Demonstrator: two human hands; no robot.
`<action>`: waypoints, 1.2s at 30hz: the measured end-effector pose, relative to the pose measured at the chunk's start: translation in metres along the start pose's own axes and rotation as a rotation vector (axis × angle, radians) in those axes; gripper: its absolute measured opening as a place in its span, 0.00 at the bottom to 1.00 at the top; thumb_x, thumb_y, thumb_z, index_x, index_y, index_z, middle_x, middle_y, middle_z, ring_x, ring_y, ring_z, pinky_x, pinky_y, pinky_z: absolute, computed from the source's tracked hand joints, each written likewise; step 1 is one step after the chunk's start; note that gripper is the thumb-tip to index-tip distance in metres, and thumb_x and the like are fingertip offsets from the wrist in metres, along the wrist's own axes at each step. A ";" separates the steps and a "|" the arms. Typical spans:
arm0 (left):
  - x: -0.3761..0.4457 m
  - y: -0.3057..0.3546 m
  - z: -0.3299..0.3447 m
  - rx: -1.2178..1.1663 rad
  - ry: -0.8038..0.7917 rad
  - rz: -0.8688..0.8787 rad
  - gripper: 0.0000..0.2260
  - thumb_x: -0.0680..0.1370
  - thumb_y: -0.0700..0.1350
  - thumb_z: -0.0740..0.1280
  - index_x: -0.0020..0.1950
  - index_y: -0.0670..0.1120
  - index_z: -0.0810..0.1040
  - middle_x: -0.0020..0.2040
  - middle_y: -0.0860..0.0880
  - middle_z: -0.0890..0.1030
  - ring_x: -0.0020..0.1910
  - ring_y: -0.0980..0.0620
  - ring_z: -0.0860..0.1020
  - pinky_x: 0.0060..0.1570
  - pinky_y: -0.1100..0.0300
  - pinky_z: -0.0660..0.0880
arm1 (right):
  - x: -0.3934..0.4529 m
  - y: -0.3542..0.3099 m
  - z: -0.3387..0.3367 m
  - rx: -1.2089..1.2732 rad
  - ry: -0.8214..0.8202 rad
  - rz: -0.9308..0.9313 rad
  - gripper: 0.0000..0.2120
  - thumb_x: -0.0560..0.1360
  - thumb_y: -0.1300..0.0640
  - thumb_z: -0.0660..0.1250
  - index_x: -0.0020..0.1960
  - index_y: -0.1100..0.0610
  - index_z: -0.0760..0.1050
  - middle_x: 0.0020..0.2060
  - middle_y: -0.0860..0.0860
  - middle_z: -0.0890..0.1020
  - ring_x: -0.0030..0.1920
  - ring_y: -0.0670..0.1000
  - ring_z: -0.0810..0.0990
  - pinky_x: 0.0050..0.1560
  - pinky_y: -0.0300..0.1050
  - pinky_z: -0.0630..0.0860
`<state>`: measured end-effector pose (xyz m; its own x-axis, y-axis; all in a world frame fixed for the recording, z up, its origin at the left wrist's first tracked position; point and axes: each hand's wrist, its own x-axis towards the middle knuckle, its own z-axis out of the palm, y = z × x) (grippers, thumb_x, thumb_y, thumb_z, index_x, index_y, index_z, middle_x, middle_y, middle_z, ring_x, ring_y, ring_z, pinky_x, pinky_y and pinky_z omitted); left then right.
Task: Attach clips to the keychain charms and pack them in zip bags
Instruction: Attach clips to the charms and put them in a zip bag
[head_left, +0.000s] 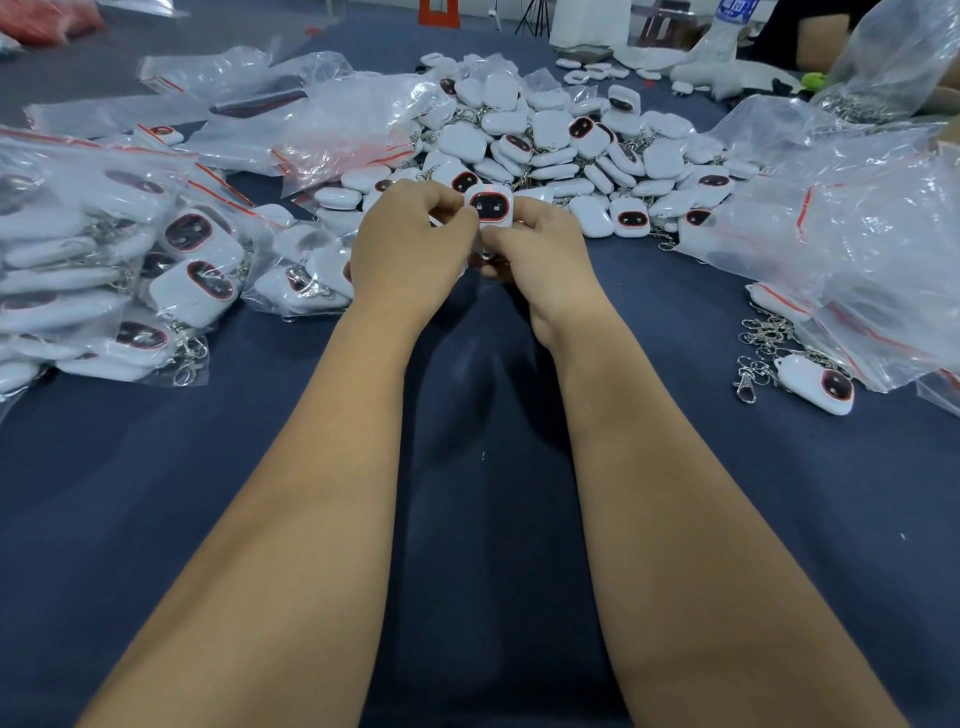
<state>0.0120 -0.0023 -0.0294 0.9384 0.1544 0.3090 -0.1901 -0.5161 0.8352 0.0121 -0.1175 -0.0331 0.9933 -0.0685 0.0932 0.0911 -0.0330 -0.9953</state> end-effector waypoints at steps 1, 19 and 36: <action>0.000 0.000 0.000 0.002 0.001 0.008 0.04 0.73 0.52 0.64 0.45 0.57 0.78 0.47 0.56 0.79 0.49 0.50 0.81 0.52 0.53 0.76 | 0.000 0.000 0.000 0.011 -0.003 0.012 0.10 0.74 0.69 0.64 0.50 0.61 0.80 0.38 0.53 0.82 0.42 0.52 0.80 0.43 0.43 0.79; 0.002 -0.005 0.000 0.069 -0.020 -0.007 0.08 0.71 0.55 0.62 0.43 0.54 0.78 0.45 0.54 0.80 0.42 0.49 0.79 0.45 0.55 0.73 | -0.004 -0.005 0.003 0.168 -0.034 0.027 0.11 0.76 0.67 0.59 0.44 0.58 0.78 0.35 0.51 0.82 0.36 0.47 0.79 0.45 0.46 0.79; 0.003 -0.006 0.001 0.069 -0.015 0.039 0.07 0.73 0.53 0.65 0.44 0.52 0.79 0.45 0.56 0.78 0.43 0.52 0.78 0.44 0.55 0.73 | -0.005 -0.007 0.001 0.141 -0.046 0.026 0.12 0.75 0.66 0.59 0.46 0.57 0.81 0.38 0.52 0.83 0.38 0.48 0.80 0.42 0.42 0.80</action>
<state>0.0162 0.0008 -0.0337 0.9350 0.1203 0.3336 -0.2072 -0.5781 0.7892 0.0062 -0.1161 -0.0266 0.9973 -0.0216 0.0696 0.0716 0.1085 -0.9915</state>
